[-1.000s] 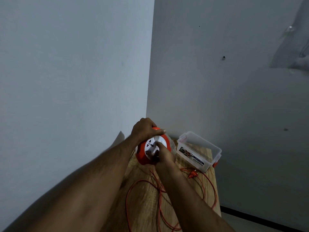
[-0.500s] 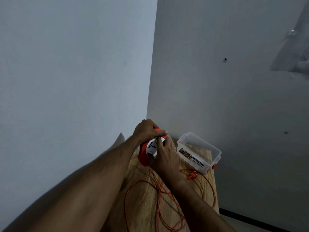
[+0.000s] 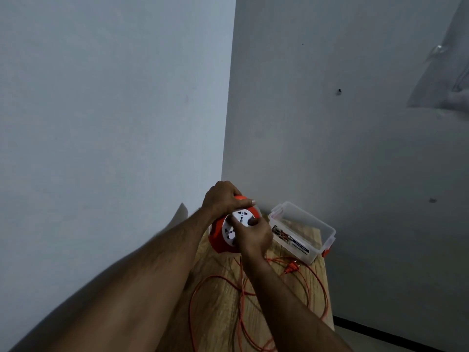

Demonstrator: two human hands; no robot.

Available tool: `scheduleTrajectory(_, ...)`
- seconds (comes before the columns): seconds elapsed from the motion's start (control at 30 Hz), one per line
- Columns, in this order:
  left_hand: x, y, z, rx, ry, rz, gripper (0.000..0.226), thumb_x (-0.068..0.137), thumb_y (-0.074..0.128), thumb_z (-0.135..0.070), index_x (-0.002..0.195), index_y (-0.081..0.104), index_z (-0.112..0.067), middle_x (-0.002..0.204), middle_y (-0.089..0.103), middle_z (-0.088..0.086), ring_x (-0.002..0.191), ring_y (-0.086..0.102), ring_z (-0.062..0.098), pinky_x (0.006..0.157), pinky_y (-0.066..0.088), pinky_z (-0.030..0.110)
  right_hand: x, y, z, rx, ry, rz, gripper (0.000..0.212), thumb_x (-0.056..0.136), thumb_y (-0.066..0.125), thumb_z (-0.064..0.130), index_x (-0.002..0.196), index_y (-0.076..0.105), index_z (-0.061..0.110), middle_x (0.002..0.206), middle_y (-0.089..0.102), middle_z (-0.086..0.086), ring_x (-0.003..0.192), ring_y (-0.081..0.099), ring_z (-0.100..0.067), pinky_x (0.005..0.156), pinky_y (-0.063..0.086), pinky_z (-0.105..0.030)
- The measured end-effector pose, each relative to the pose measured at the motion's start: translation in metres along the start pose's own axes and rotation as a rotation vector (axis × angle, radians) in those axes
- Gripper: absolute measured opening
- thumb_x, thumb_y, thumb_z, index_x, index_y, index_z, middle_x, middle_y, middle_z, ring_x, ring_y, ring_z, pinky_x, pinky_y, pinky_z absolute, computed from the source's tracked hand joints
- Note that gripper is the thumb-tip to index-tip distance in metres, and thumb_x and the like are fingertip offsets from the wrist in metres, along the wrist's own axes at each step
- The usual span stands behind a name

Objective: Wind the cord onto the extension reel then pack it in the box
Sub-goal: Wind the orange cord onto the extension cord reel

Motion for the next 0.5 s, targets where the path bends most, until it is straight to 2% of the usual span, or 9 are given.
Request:
scheduleTrajectory(0.07,-0.002,0.004,-0.004,0.010,0.010,-0.022,0.055,0.069,0.069,-0.078,0.074,0.077,-0.024,0.072,0.073,-0.008,0.054,0.064,0.005,0.051,0.042,0.017,-0.001,0.013,-0.025,0.332,0.473,-0.013,0.056,0.066,0.091,0.041,0.100,0.053,0.016,0.100,0.064,-0.004,0.090,0.065,-0.023,0.073,0.063,-0.043)
scheduleTrajectory(0.1,-0.003,0.006,-0.005,0.011,0.018,-0.033,0.057,0.069,0.069,-0.078,0.079,0.078,-0.022,0.074,0.074,-0.009,0.054,0.063,0.004,0.051,0.043,0.016,-0.005,0.023,-0.030,0.504,0.648,0.023,0.064,0.073,0.088,0.037,0.115,0.051,0.007,0.115,0.062,-0.012,0.105,0.063,-0.032,0.089,0.058,-0.053)
scheduleTrajectory(0.17,-0.005,0.007,-0.006,0.010,0.023,-0.039,0.056,0.070,0.069,-0.077,0.078,0.078,-0.023,0.067,0.070,-0.012,0.053,0.062,0.003,0.051,0.043,0.016,-0.009,0.032,-0.030,0.740,0.827,0.031,0.088,0.083,0.081,0.031,0.150,0.029,0.006,0.149,0.042,-0.020,0.134,0.047,-0.042,0.108,0.043,-0.058)
scheduleTrajectory(0.2,-0.006,0.006,-0.005,0.006,0.017,-0.034,0.053,0.071,0.069,-0.076,0.073,0.077,-0.024,0.062,0.065,-0.016,0.051,0.062,0.003,0.050,0.042,0.016,-0.010,0.031,-0.027,0.790,0.865,0.014,0.095,0.083,0.081,0.028,0.154,0.021,0.008,0.153,0.037,-0.022,0.135,0.046,-0.045,0.108,0.043,-0.059)
scheduleTrajectory(0.27,-0.006,0.002,0.002,-0.050,-0.003,-0.012,0.046,0.073,0.069,-0.074,0.065,0.071,-0.028,0.057,0.063,-0.018,0.049,0.064,0.005,0.049,0.045,0.016,-0.013,0.023,-0.019,0.738,0.822,0.033,0.086,0.082,0.082,0.019,0.149,0.029,0.007,0.142,0.048,-0.024,0.117,0.061,-0.046,0.093,0.054,-0.057)
scheduleTrajectory(0.33,-0.003,-0.001,0.009,-0.143,-0.031,-0.004,0.047,0.075,0.070,-0.071,0.067,0.074,-0.025,0.063,0.071,-0.012,0.052,0.068,0.006,0.052,0.055,0.022,-0.014,0.008,-0.014,0.514,0.575,0.068,0.051,0.083,0.081,0.018,0.124,0.052,0.010,0.121,0.064,-0.017,0.098,0.072,-0.037,0.077,0.062,-0.049)
scheduleTrajectory(0.4,-0.002,-0.005,0.010,-0.179,-0.043,-0.016,0.051,0.074,0.070,-0.072,0.071,0.077,-0.021,0.065,0.073,-0.009,0.053,0.069,0.006,0.056,0.059,0.026,-0.016,-0.016,0.002,0.145,0.075,-0.011,0.027,0.085,0.078,0.028,0.103,0.058,0.020,0.107,0.069,-0.006,0.087,0.074,-0.023,0.060,0.062,-0.026)
scheduleTrajectory(0.43,-0.001,-0.007,0.009,-0.181,-0.040,-0.016,0.053,0.073,0.069,-0.073,0.071,0.077,-0.022,0.064,0.072,-0.010,0.053,0.069,0.005,0.056,0.059,0.026,-0.022,-0.024,0.018,-0.087,-0.216,-0.047,0.027,0.086,0.075,0.034,0.105,0.059,0.022,0.103,0.071,-0.002,0.084,0.073,-0.016,0.058,0.055,-0.014)
scheduleTrajectory(0.5,0.001,-0.008,0.006,-0.173,-0.030,-0.014,0.052,0.071,0.068,-0.076,0.067,0.074,-0.025,0.062,0.070,-0.014,0.053,0.068,0.004,0.054,0.055,0.022,-0.036,-0.022,0.040,-0.495,-0.684,-0.038,0.040,0.088,0.071,0.040,0.121,0.061,0.020,0.107,0.074,-0.001,0.084,0.073,-0.011,0.066,0.053,-0.012)
Point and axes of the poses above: each hand's wrist, its own x-axis towards the middle knuckle, its own y-axis out of the palm, z = x × y, the point moved 6 cm from there along x, towards the middle knuckle
